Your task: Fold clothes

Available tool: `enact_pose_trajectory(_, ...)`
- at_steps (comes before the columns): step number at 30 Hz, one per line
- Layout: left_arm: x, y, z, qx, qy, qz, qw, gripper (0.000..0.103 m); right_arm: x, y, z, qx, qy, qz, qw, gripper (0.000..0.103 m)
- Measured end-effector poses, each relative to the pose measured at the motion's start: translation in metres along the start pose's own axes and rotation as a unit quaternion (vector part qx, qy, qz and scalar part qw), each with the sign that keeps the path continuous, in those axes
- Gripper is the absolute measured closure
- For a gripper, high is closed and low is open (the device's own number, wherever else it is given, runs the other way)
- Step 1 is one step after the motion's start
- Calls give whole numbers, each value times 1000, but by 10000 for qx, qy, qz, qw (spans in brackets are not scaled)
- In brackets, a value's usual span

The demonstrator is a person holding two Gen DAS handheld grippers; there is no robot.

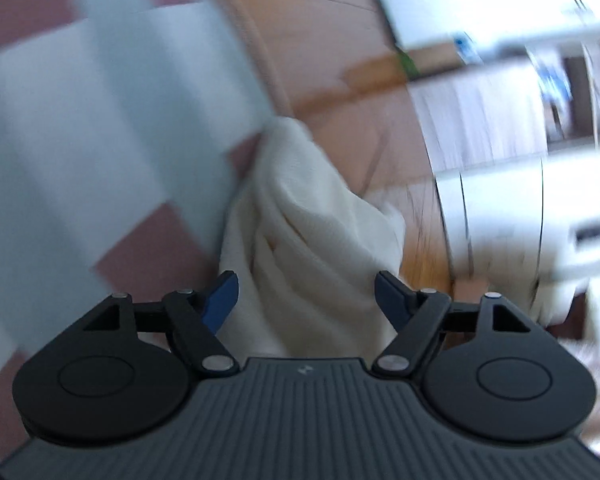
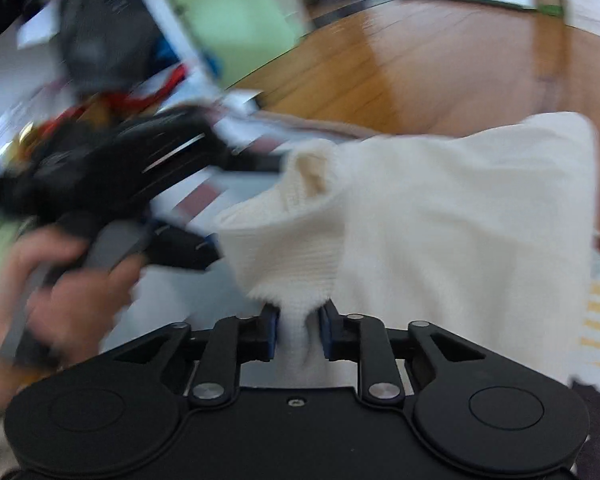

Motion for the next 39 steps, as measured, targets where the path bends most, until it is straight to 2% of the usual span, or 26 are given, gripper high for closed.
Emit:
enact_pose_trajectory(2,12,-3,-2,80,142,-228,9996,28,14,-11,-11,62,378,-43,9993,67)
enact_pose_trajectory(3,18,-4,-3,120,213,-342,9991,28,14,-14,-19,9,418,-15,9991,65)
enact_pose_trajectory(7,18,-14,0,252,841,251,9958,25,-21,-22,-54,-271,-258,233,9990,57)
enact_pose_trajectory(10,19,-21,-2,316,1454,812,9855,24,-60,-37,-86,-398,-815,737,9932,53)
enact_pose_trajectory(11,17,-21,-5,287,1548,924,9832,24,-73,-46,-93,-398,-946,953,9901,49)
enact_pose_trajectory(13,8,-19,-14,194,1477,1055,9832,24,-96,-61,-103,-367,-1125,1338,9839,49)
enact_pose_trajectory(15,-6,-16,-22,125,1149,1167,9864,24,-111,-77,-107,-272,-1127,1710,9784,49)
enact_pose_trajectory(17,-15,-16,-22,174,857,1215,9887,22,-117,-86,-105,-223,-888,2094,9735,49)
enact_pose_trajectory(19,-17,-21,-12,418,846,1371,9861,19,-119,-91,-99,-208,-556,2477,9670,47)
enact_pose_trajectory(20,-18,-24,-6,558,869,1460,9839,19,-119,-90,-92,-210,-447,2661,9627,39)
enact_pose_trajectory(21,-17,-27,0,744,890,1578,9806,19,-121,-91,-87,-219,-412,2827,9581,36)
enact_pose_trajectory(23,-11,-30,11,1035,1111,1824,9714,21,-124,-93,-75,-258,-473,3091,9495,35)
enact_pose_trajectory(24,-4,-27,15,1032,1464,2070,9618,27,-125,-93,-68,-265,-517,3205,9455,34)
enact_pose_trajectory(25,3,-22,17,959,1926,2374,9473,40,-123,-93,-60,-244,-503,3297,9424,32)
enact_pose_trajectory(26,5,-20,17,897,2126,2635,9367,45,-121,-92,-55,-254,-478,3298,9425,33)
enact_pose_trajectory(27,4,-20,16,840,2193,2876,9285,45,-119,-89,-52,-275,-511,3169,9467,38)
enact_pose_trajectory(28,4,-21,16,860,2150,2908,9283,50,-115,-86,-50,-245,-516,2972,9531,64)
enact_pose_trajectory(29,4,-23,18,919,2052,2835,9322,54,-113,-82,-50,-276,-470,2798,9585,72)
enact_pose_trajectory(30,4,-25,19,977,1954,2762,9359,62,-112,-79,-55,-379,-381,2787,9589,74)
enact_pose_trajectory(31,5,-28,18,1033,1868,2708,9387,64,-112,-77,-61,-488,-280,2899,9554,76)
enact_pose_trajectory(32,5,-29,17,1107,1846,2753,9370,66,-111,-75,-68,-608,-178,2984,9523,77)
enact_pose_trajectory(34,7,-33,16,1215,1917,2957,9279,70,-102,-66,-91,-885,6,2996,9499,79)
enact_pose_trajectory(36,4,-36,16,1179,2103,3244,9147,66,-90,-56,-109,-1054,9,2678,9577,80)
enact_pose_trajectory(39,2,-28,16,1017,2124,3329,9131,53,-76,-54,-107,-675,-668,1707,9807,81)
Point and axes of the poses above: each gripper's, at about its wrist camera, not at the fingertips, and z roughly the way its jaws point, x to its left, y to its top, the point moved 9 cm from there along z, roughly the way its jaws point, and after that the axes turned 6 degrees about -x, right-handed, at the moved point
